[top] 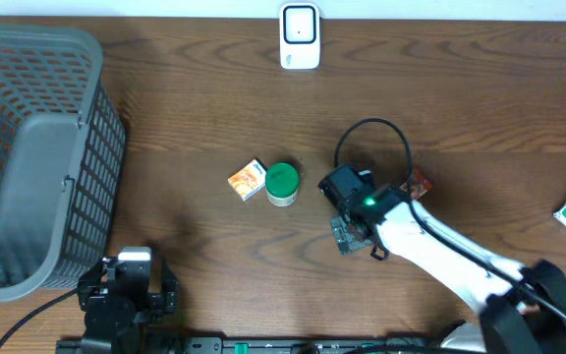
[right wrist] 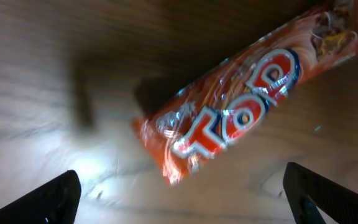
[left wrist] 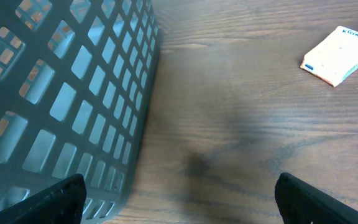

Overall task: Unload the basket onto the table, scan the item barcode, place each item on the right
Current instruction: 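Lift and rotate the Top bar, set it down horizontally, then regrasp the Top bar with the right gripper and turn it on the table, then grasp the red Top bar lengthwise with the right gripper and lift, then carry the Top bar to the white scanner at the back edge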

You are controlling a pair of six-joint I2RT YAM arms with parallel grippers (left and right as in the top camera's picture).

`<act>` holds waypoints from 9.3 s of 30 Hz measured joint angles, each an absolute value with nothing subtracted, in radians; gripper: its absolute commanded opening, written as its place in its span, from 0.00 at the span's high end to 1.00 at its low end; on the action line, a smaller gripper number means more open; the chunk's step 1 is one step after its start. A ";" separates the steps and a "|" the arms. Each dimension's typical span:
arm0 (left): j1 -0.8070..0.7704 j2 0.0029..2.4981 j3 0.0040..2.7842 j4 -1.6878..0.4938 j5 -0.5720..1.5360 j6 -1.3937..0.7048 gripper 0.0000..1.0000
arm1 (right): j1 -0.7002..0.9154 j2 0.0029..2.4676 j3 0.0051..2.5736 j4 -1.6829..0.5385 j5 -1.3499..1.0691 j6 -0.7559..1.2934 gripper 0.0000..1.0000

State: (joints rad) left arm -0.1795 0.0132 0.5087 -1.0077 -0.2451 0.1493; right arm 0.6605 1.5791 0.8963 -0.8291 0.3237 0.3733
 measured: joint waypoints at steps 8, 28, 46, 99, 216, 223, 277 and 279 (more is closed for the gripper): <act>-0.179 0.013 0.509 -1.008 -0.245 0.149 0.05 | 0.662 1.718 0.918 -0.756 0.387 0.323 0.37; -0.179 0.013 0.509 -1.008 -0.245 0.149 0.05 | 0.625 1.530 1.257 -1.016 -0.051 0.332 0.99; -0.179 0.013 0.509 -1.007 -0.245 0.149 0.05 | 0.205 1.699 1.044 -0.944 -0.971 0.047 0.99; -0.179 0.013 0.509 -1.008 -0.245 0.149 0.05 | 0.568 1.910 1.185 -1.065 -0.236 0.210 0.99; -0.179 0.013 0.509 -1.008 -0.245 0.149 0.05 | 0.274 1.145 0.848 -0.797 -0.779 -0.104 0.99; -0.179 0.013 0.509 -1.008 -0.245 0.149 0.05 | 0.274 0.898 0.850 -0.889 -0.902 -0.122 0.99; -0.179 0.014 0.509 -1.008 -0.245 0.149 0.05 | 0.501 2.577 2.090 -0.078 0.887 -0.660 0.99; -0.179 0.014 0.509 -1.008 -0.245 0.149 0.05 | 0.513 2.578 2.090 -0.078 0.891 -0.697 0.99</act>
